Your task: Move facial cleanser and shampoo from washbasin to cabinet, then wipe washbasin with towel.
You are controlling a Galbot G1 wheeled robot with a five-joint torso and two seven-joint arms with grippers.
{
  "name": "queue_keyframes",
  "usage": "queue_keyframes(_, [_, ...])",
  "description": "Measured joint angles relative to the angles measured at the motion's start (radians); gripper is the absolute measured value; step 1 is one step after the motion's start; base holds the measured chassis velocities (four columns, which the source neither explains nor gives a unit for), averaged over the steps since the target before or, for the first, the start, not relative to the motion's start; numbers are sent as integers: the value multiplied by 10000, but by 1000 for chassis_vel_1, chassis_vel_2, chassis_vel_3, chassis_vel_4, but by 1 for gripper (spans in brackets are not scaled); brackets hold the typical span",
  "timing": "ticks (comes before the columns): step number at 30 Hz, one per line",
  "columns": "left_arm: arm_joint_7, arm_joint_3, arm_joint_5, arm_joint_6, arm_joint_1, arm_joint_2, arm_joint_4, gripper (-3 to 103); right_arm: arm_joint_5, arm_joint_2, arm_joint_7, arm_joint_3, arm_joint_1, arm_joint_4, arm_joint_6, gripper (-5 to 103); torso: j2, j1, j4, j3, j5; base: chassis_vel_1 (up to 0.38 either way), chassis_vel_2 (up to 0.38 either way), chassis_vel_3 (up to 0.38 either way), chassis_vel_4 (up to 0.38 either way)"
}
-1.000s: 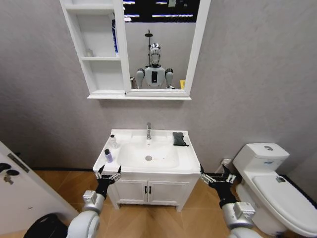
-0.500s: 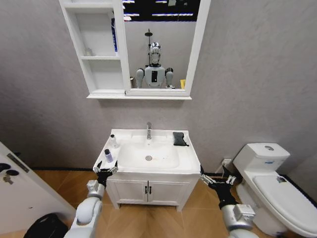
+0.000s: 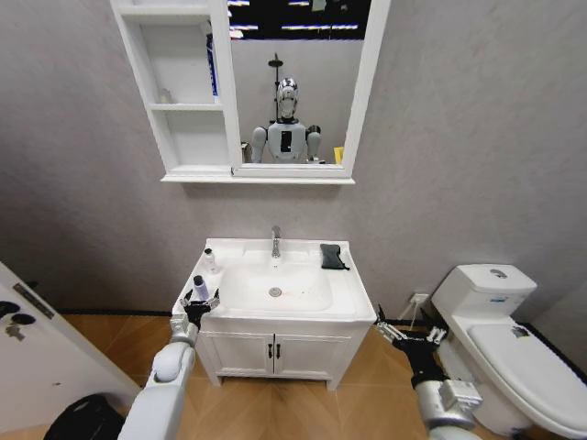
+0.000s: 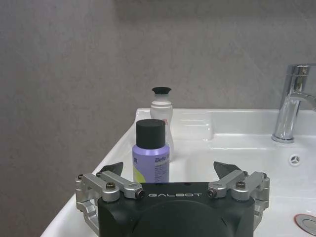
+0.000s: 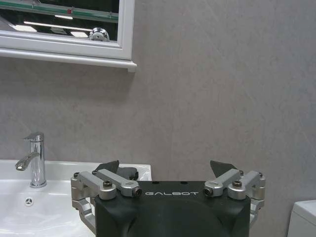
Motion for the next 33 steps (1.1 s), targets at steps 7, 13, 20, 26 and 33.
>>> queue_keyframes(7, [62, -70, -9, -257, -670, -4, 955, 103, 125, 18, 2, 134, -47, -36, 84, 100, 0, 0, -3, 0, 0, 0, 0, 0, 0])
queue_keyframes(13, [78, -26, -7, -325, -936, -98, 1368, 84, 189, 49, 44, 124, -30, -42, 90, 100, 1, 0, -3, -1, 0, 0, 0, 0, 0])
queue_keyframes(20, [89, -28, -17, -333, -975, -120, 1378, 57, 175, 86, 88, 66, -9, -83, 73, 100, 1, 0, -3, -1, 0, 0, 0, 0, 0])
queue_keyframes(26, [87, -89, -70, -341, -856, -56, 1092, 43, 150, 83, 163, 28, 6, -65, -37, 100, 1, 0, -2, -1, 0, 0, 0, 0, 0])
queue_keyframes(33, [-122, -161, -157, -51, -412, 242, -21, 43, 150, 44, 188, 22, 60, -28, -240, 100, 0, 0, -4, 0, 0, 0, 0, 0, 0])
